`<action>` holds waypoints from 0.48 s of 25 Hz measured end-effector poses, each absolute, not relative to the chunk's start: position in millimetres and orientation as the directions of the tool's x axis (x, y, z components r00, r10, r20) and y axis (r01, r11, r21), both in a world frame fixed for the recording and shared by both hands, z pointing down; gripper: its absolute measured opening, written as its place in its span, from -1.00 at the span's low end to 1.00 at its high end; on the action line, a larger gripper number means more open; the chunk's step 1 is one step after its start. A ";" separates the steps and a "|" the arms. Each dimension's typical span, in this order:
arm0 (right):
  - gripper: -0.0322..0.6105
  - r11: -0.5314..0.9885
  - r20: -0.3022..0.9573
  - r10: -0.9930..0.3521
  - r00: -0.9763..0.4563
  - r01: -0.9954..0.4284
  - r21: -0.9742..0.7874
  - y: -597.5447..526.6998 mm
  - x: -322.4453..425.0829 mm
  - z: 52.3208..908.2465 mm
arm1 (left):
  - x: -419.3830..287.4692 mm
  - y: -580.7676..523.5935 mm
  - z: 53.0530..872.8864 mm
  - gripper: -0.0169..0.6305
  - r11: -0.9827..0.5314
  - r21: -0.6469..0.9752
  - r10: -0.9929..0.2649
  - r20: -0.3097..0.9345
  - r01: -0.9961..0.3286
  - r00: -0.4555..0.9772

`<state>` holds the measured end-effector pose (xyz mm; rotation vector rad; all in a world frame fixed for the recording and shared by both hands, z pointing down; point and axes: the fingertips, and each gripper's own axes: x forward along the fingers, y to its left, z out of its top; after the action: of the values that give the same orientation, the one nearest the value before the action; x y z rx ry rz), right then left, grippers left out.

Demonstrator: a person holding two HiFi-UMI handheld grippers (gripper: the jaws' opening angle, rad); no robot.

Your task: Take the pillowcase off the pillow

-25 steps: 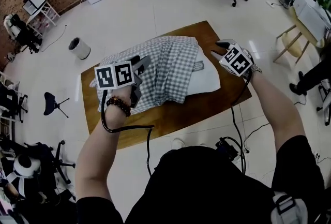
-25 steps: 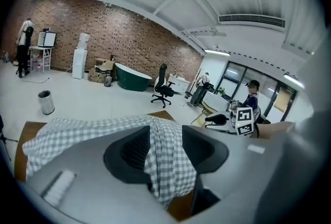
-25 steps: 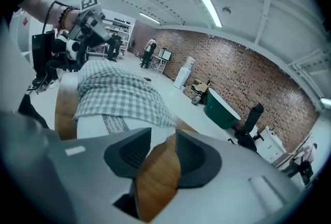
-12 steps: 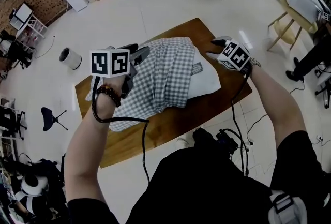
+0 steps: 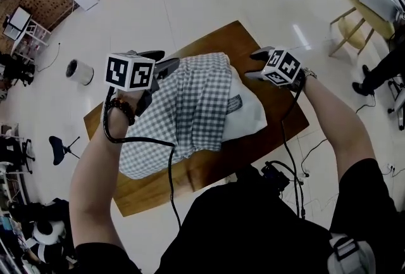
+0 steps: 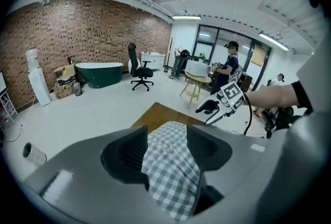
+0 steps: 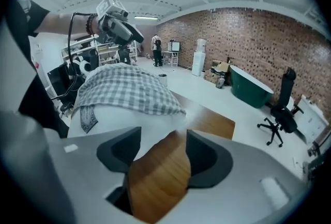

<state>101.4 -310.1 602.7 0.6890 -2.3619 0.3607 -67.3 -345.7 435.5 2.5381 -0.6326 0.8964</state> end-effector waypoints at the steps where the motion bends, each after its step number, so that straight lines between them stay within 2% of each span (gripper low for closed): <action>1: -0.04 0.832 0.646 -0.361 -0.673 -0.545 -0.104 -319.6 105.1 604.8 | -58.3 -357.6 441.4 -0.19 -0.833 0.200 -0.267 0.673 -0.517 0.690; 12: 0.11 0.909 0.617 -0.085 -0.782 -0.315 -0.274 -423.0 126.9 632.6 | 17.2 -492.1 502.3 -0.19 -0.858 0.278 -0.026 0.817 -0.433 0.576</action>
<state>126.9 -423.0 632.6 0.2852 -2.4433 0.4863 17.2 -492.1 502.3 2.3576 -0.3683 1.2113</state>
